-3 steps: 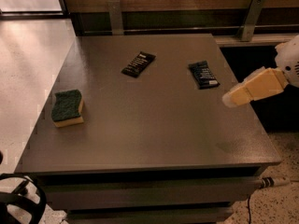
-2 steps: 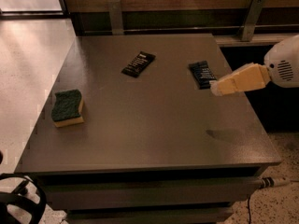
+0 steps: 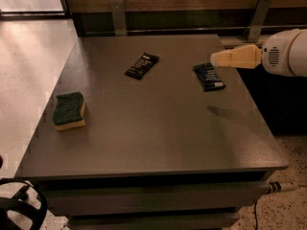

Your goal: Move rxbar blueberry near sponge

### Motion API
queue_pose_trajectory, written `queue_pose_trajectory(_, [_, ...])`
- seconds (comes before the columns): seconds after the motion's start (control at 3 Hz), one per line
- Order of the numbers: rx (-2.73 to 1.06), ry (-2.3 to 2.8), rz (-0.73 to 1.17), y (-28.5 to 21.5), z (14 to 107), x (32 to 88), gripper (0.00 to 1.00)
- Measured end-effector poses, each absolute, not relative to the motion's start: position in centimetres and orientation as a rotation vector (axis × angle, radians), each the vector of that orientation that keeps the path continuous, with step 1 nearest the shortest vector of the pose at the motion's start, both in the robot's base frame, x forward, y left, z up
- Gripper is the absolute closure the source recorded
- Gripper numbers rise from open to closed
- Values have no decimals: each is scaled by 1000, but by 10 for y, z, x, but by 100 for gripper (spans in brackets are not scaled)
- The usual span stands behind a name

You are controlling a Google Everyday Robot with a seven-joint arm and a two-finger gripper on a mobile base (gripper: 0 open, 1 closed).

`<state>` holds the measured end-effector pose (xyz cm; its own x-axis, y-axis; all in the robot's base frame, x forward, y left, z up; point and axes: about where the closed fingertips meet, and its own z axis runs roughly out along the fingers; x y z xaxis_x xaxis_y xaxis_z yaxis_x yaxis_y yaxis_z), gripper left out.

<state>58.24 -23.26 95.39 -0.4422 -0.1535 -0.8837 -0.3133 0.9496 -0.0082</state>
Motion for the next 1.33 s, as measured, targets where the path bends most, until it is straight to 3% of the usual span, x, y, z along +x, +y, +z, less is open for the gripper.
queue_pose_trajectory(1.33, [-366,2136,152,-211,904,621,0])
